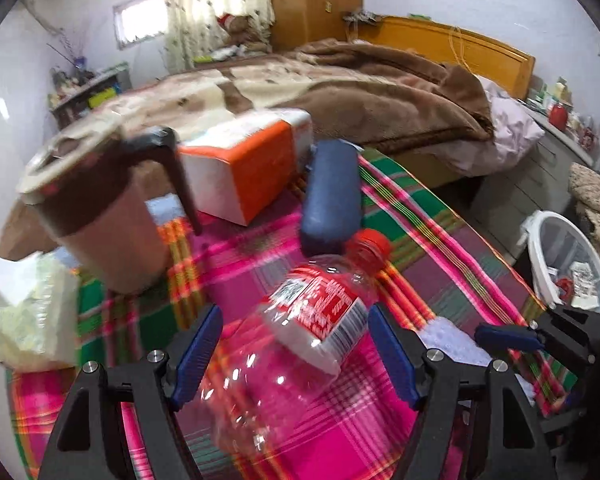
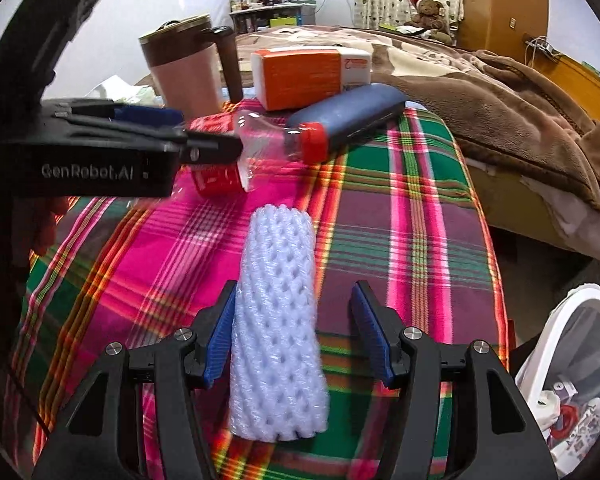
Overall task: Collect trash
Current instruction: 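Grasp the Coca-Cola bottle with the left tool while the right tool grasps the white foam sleeve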
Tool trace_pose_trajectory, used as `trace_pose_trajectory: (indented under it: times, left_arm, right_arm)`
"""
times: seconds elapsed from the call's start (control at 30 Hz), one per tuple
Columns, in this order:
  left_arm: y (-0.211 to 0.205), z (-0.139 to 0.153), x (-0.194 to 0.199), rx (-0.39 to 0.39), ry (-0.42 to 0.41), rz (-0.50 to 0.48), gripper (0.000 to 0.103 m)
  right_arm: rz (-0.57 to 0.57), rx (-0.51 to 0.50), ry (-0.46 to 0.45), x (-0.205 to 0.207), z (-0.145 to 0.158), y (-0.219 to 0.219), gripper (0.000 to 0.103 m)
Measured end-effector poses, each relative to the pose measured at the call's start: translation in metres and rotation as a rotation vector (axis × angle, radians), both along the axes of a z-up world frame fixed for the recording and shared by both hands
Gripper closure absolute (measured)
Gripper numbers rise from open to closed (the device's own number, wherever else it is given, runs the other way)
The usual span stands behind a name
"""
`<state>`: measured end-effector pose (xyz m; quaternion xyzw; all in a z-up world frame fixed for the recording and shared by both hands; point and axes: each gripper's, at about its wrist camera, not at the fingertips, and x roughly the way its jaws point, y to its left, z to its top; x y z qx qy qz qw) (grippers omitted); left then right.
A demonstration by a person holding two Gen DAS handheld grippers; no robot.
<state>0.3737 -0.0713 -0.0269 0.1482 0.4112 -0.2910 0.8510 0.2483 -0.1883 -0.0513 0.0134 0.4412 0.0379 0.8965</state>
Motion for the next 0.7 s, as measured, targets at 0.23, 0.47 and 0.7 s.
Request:
trace_pose_trajectory:
  times: [0.23, 0.47, 0.7]
  left_arm:
    - [-0.016, -0.014, -0.001, 0.033, 0.045, -0.042, 0.027]
    - [-0.017, -0.017, -0.003, 0.029, 0.053, -0.014, 0.027]
    - [-0.017, -0.016, -0.012, 0.031, 0.052, 0.020, 0.032]
  right_arm:
    - [-0.047, -0.003, 0.004, 0.002, -0.001, -0.017, 0.045]
    - [-0.069, 0.000, 0.003, 0.006, -0.002, -0.026, 0.046]
    - [-0.072, -0.005, -0.002, 0.007, -0.002, -0.028, 0.066]
